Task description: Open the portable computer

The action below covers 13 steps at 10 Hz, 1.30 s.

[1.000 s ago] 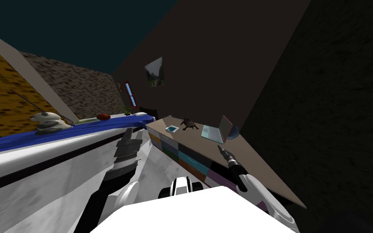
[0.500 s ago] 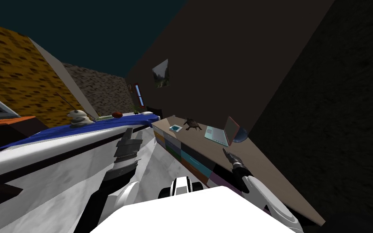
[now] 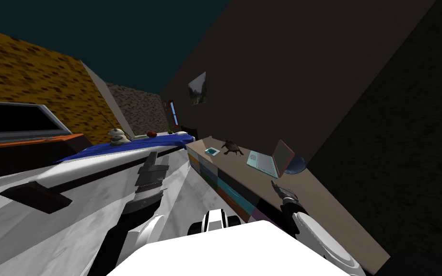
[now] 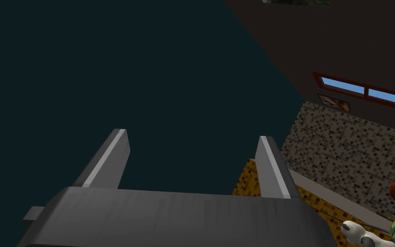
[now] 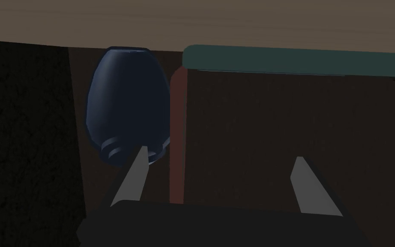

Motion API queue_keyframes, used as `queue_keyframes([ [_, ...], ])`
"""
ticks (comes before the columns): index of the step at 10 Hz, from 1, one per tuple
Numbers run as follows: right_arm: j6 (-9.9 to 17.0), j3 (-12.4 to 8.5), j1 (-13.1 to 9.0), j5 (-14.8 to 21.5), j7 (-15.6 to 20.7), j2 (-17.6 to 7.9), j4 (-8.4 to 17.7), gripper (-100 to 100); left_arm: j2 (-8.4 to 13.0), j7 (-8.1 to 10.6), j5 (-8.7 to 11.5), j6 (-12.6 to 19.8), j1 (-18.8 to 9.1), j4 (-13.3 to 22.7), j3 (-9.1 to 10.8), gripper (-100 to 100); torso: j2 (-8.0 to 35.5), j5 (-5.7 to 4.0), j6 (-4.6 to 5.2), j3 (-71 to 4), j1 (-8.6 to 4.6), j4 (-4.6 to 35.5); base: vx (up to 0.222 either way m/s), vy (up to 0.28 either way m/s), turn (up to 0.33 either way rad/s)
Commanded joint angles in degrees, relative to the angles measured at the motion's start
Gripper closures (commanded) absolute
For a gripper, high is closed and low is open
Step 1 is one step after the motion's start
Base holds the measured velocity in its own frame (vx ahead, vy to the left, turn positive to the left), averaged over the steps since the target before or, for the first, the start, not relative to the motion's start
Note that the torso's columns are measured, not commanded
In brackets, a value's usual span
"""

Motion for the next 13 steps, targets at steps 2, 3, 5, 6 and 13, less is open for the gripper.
queue_keyframes([
  [2,3.8,-1.0,-0.1,6.8,-1.9,-2.0,6.3,-100,0.0,0.00,0.0,0.0,0.0,0.0,0.00,0,0.0,-0.01,-0.01,0.0,-0.01,0.0,0.004,-0.010,0.226],
  [3,3.9,-1.0,-0.1,7.4,-1.9,-2.0,6.3,-100,0.0,0.00,0.0,0.0,0.0,0.0,0.00,0,0.0,-0.01,0.00,0.0,-0.02,0.0,0.006,-0.014,0.092],
  [5,6.9,-1.6,0.1,12.3,-3.1,-3.7,10.4,-100,0.0,0.00,0.0,0.0,0.0,0.0,0.00,0,0.0,0.00,0.01,0.0,0.01,0.0,0.006,-0.008,0.193],
  [6,6.9,-1.6,0.1,12.4,-3.1,-3.7,10.7,-100,0.0,0.00,0.0,0.0,0.0,0.0,0.00,0,0.0,0.01,-0.02,0.0,0.00,0.0,0.009,-0.013,0.095],
  [13,12.7,-2.6,0.4,22.6,-5.8,-8.3,20.0,-100,0.0,0.00,0.0,0.0,0.0,0.0,0.01,0,0.0,0.00,0.00,0.0,0.00,0.0,0.010,-0.008,0.126],
])
